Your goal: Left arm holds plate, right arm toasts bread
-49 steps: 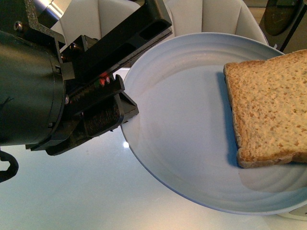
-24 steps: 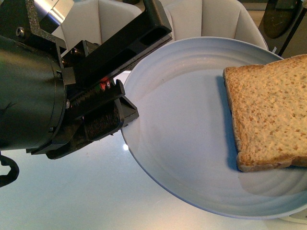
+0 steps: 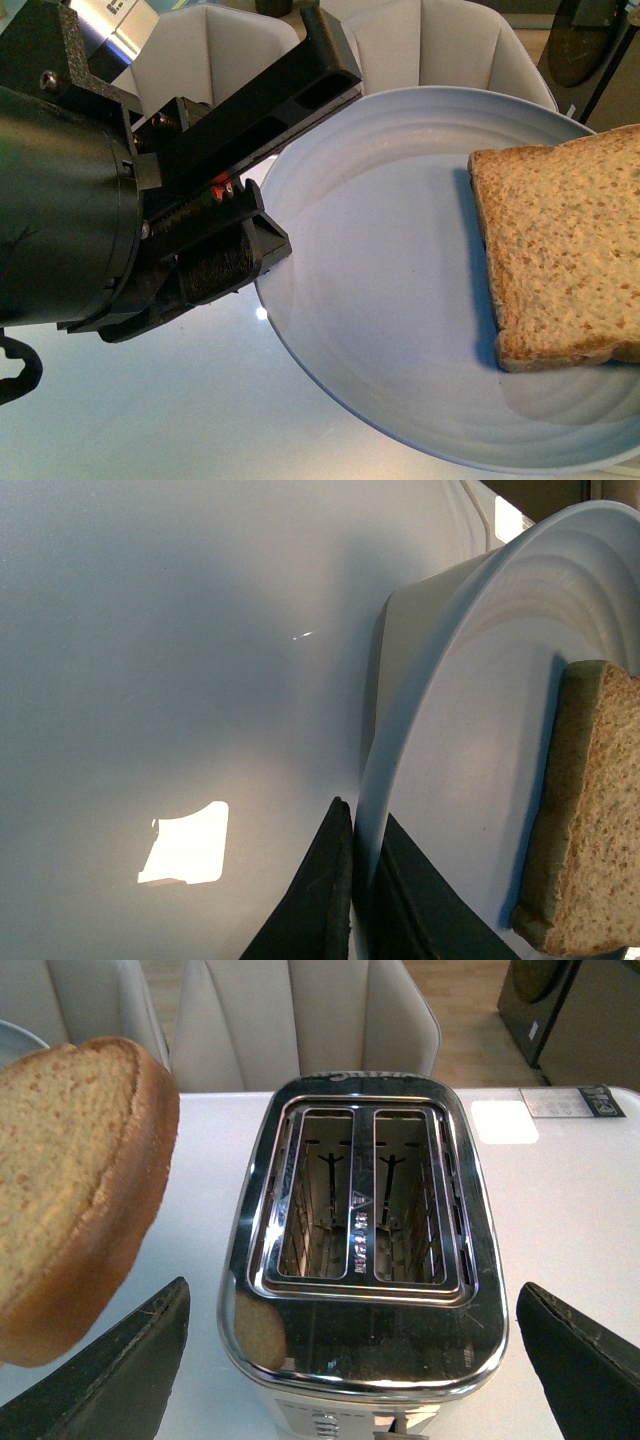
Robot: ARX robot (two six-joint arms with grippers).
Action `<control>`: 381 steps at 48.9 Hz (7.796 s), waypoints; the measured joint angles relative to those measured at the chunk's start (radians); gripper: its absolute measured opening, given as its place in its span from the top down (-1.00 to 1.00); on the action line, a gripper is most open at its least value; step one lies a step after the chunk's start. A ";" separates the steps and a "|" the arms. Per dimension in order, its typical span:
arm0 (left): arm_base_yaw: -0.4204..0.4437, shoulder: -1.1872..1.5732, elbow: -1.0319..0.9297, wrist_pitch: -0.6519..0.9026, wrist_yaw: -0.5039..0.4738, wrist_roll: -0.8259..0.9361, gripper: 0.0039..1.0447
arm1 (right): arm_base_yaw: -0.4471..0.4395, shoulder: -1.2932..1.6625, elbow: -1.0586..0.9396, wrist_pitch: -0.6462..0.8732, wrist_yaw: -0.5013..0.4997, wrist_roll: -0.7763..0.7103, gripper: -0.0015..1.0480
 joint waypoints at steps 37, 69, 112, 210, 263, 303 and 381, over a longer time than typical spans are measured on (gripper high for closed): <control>0.000 -0.001 0.000 0.000 -0.001 -0.001 0.95 | 0.000 0.350 0.183 0.227 -0.238 0.445 -0.83; 0.000 -0.001 0.000 0.000 -0.001 -0.001 0.95 | 0.048 0.571 0.127 0.412 -0.325 0.755 -0.82; 0.000 -0.001 0.000 0.000 0.000 -0.006 0.95 | -0.061 0.389 0.235 0.221 -0.432 0.795 0.93; 0.000 -0.002 0.000 0.000 0.000 -0.006 0.95 | 0.018 1.044 0.416 0.426 0.085 -0.038 0.93; -0.002 -0.003 0.001 0.000 0.000 -0.007 0.95 | 0.018 1.063 0.413 0.354 0.060 -0.026 0.93; -0.001 -0.003 0.001 0.000 0.000 -0.007 0.95 | -0.011 1.080 0.332 0.476 -0.017 0.020 -0.08; -0.001 -0.005 0.002 0.000 0.000 -0.007 0.95 | -0.029 0.311 -0.084 0.679 -0.030 -0.011 0.96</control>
